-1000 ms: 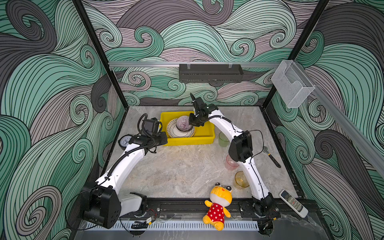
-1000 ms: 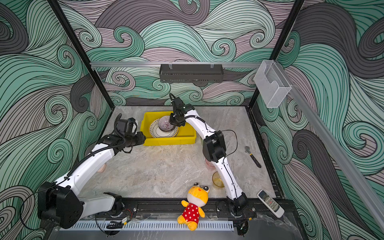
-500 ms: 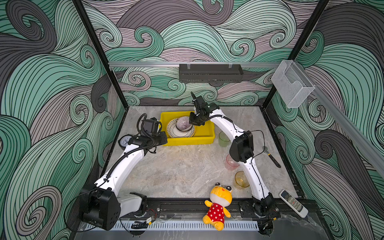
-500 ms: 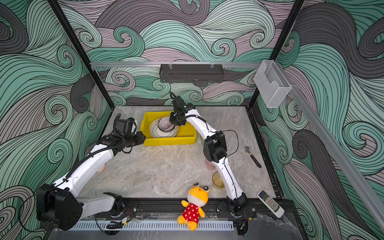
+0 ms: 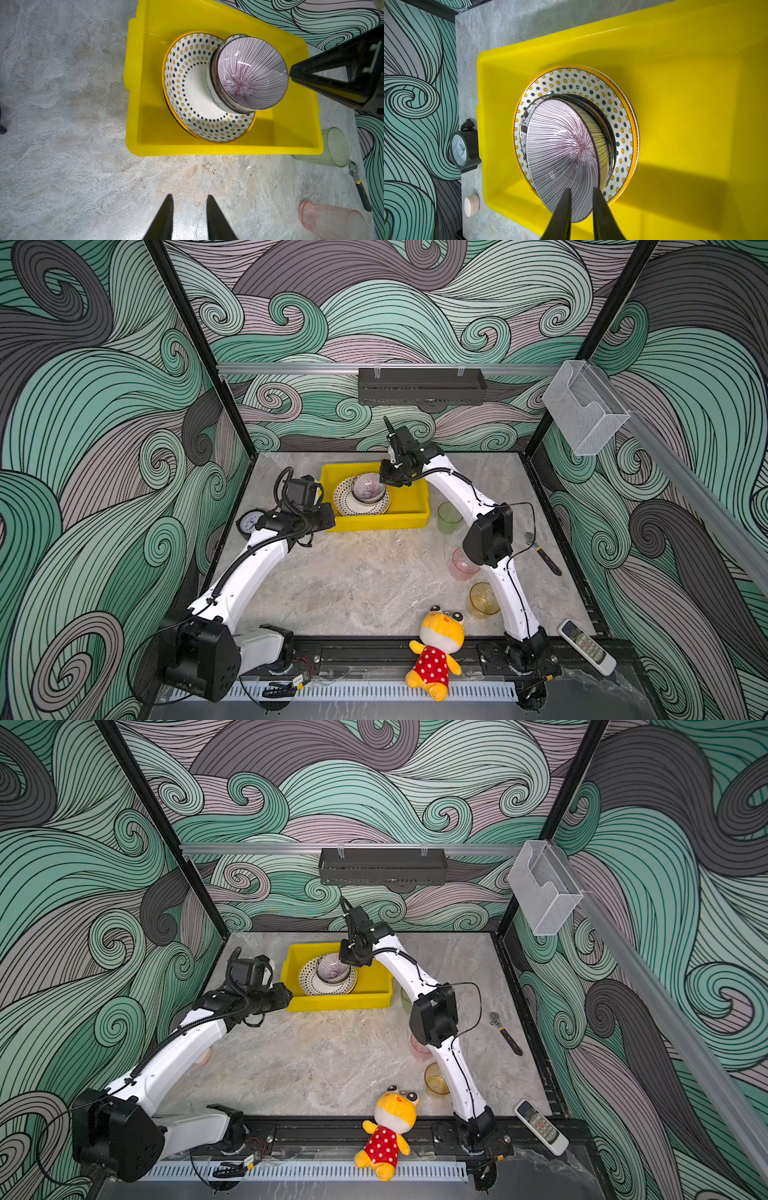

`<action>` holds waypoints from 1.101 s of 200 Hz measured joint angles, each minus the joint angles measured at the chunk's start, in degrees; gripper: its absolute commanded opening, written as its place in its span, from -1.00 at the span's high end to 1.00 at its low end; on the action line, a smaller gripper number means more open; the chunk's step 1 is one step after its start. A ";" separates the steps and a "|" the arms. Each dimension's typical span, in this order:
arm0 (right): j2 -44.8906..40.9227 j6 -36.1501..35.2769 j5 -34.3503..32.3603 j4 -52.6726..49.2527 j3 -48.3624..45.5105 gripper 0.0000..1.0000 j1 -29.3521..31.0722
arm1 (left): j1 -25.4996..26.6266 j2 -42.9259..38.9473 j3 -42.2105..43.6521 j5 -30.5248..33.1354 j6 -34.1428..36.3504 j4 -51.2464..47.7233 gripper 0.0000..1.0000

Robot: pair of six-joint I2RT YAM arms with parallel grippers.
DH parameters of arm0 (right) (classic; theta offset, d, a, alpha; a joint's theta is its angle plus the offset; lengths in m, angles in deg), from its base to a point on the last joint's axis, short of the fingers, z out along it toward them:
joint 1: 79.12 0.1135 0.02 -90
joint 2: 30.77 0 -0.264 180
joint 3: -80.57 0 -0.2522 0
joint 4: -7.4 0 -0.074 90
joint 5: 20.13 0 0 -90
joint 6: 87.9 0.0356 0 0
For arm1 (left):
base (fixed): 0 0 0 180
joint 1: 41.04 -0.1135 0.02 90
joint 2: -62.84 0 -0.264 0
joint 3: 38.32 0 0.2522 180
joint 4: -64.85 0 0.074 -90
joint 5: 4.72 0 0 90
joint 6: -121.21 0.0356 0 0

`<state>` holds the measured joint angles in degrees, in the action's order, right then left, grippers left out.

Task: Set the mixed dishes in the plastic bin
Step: 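Open the right gripper and raise it off the pink striped bowl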

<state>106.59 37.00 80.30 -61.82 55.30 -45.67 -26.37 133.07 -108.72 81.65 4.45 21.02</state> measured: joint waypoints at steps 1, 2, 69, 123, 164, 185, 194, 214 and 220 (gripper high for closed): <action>-0.02 0.00 0.00 0.00 -0.02 0.67 0.02 | 0.00 0.00 0.00 -0.02 -0.02 0.00 0.39; -0.04 -0.02 0.00 0.00 -0.02 0.68 0.02 | 0.00 0.00 0.00 -0.04 -0.02 0.00 0.38; -0.37 -0.44 -0.15 -0.11 -1.64 0.74 0.13 | 0.00 -0.42 0.00 -0.48 -0.52 -0.76 0.38; -0.37 -0.61 -0.44 -0.07 -3.80 0.76 0.39 | 0.00 -1.49 0.02 -0.46 -0.79 -1.05 0.38; -0.37 -0.63 -0.44 -0.13 -4.94 0.77 0.50 | 0.00 -1.53 0.02 -0.46 -0.83 -1.29 0.38; -0.39 -0.74 -0.44 -0.11 -4.94 0.76 0.61 | 0.00 -1.79 0.02 -0.46 -0.85 -1.31 0.38; -0.39 -0.90 -0.46 -0.11 -4.94 0.75 0.66 | 0.00 -1.92 0.02 -0.48 -0.85 -1.31 0.38; -0.57 -1.38 -0.57 -0.11 -4.98 0.73 0.70 | 0.00 -2.14 0.04 -0.50 -0.87 -1.33 0.39; -0.85 -1.53 -0.63 -0.07 -5.18 0.73 0.72 | 0.00 -2.19 0.04 -0.55 -0.87 -1.31 0.38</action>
<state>105.74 35.47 79.67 -61.89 50.12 -44.95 -26.37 130.89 -108.68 81.10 3.57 19.71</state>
